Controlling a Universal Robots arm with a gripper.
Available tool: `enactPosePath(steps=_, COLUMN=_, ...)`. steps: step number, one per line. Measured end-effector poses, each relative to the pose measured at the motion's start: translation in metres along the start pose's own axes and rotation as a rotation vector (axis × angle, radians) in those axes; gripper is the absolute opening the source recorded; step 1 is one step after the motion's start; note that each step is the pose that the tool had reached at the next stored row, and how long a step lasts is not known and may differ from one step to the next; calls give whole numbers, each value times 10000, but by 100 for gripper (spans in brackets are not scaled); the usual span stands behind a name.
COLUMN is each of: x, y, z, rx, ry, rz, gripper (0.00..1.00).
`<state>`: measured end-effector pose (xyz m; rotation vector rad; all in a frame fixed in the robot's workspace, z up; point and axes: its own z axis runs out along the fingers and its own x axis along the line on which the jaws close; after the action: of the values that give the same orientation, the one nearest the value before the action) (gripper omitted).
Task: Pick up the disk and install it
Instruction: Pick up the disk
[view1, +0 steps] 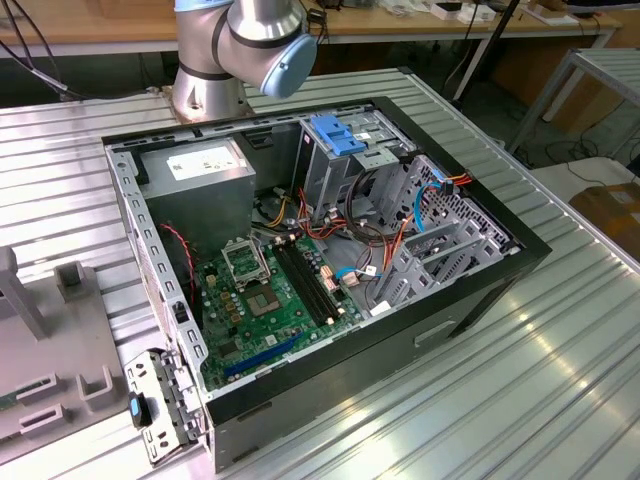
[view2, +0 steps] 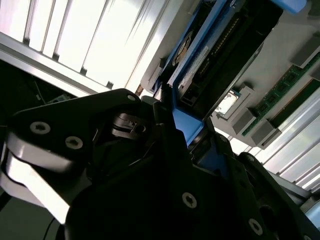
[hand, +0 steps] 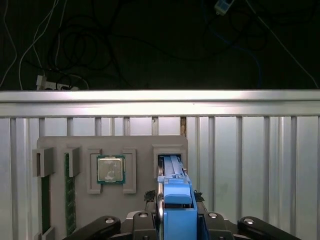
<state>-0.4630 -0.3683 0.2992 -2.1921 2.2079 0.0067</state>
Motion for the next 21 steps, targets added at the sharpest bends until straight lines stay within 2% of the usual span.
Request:
enactPosePath(steps=11, x=0, y=0, z=-7, rx=-1, ry=-2, rz=-64, gripper=37)
enactPosePath(steps=15, x=-3, y=-4, z=-113, rx=-1, ry=-2, rz=-65, gripper=37)
enactPosePath(steps=16, x=-5, y=-7, z=-189, rx=-2, ry=-1, rz=-64, gripper=37)
enactPosePath(steps=17, x=-6, y=-9, z=-235, rx=-2, ry=-1, rz=-64, gripper=37)
enactPosePath(steps=18, x=-6, y=-10, z=-254, rx=-2, ry=-2, rz=-64, gripper=37)
enactPosePath(steps=21, x=-6, y=-11, z=-254, rx=1, ry=-3, rz=-64, gripper=37)
